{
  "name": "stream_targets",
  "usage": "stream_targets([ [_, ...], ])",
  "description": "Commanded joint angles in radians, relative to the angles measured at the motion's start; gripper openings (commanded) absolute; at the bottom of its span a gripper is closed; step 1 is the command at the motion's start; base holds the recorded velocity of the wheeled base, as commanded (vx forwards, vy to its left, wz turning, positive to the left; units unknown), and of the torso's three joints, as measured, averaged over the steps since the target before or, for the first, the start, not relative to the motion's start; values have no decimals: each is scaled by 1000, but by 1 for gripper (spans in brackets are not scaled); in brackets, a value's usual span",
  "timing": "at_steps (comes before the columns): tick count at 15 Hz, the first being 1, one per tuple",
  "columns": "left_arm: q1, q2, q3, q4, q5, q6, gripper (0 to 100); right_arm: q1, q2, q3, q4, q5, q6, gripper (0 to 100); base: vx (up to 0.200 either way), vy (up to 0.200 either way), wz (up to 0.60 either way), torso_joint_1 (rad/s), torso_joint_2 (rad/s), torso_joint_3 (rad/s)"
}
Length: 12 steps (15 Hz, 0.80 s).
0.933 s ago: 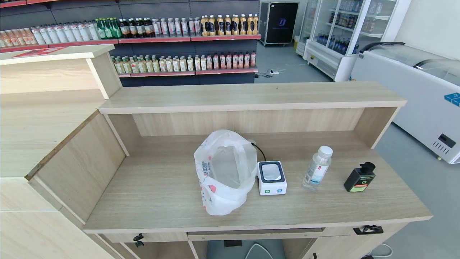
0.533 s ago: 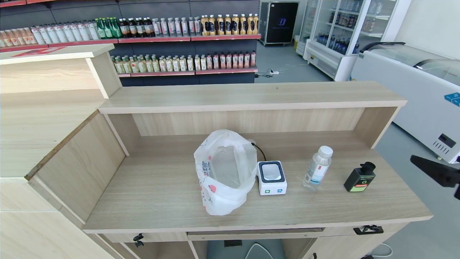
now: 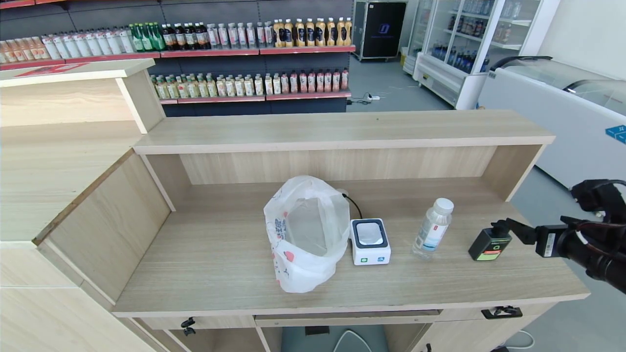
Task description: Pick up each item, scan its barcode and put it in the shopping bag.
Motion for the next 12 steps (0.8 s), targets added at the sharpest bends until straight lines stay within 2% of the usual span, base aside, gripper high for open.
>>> stream_targets([
  [1,0,0,0,0,0,0,100,-5,163,70,-99,1,-8,100,0,0,0,0,0,0],
  [3,0,0,0,0,0,0,100,-4,231,98,-203,2,-25,100,0,0,0,0,0,0],
  [5,0,0,0,0,0,0,100,-2,248,89,-208,2,-27,100,0,0,0,0,0,0],
  [9,0,0,0,0,0,0,100,57,364,-25,-283,64,-50,100,0,0,0,0,0,0],
  [12,0,0,0,0,0,0,100,97,446,-101,-315,73,-57,100,0,0,0,0,0,0],
])
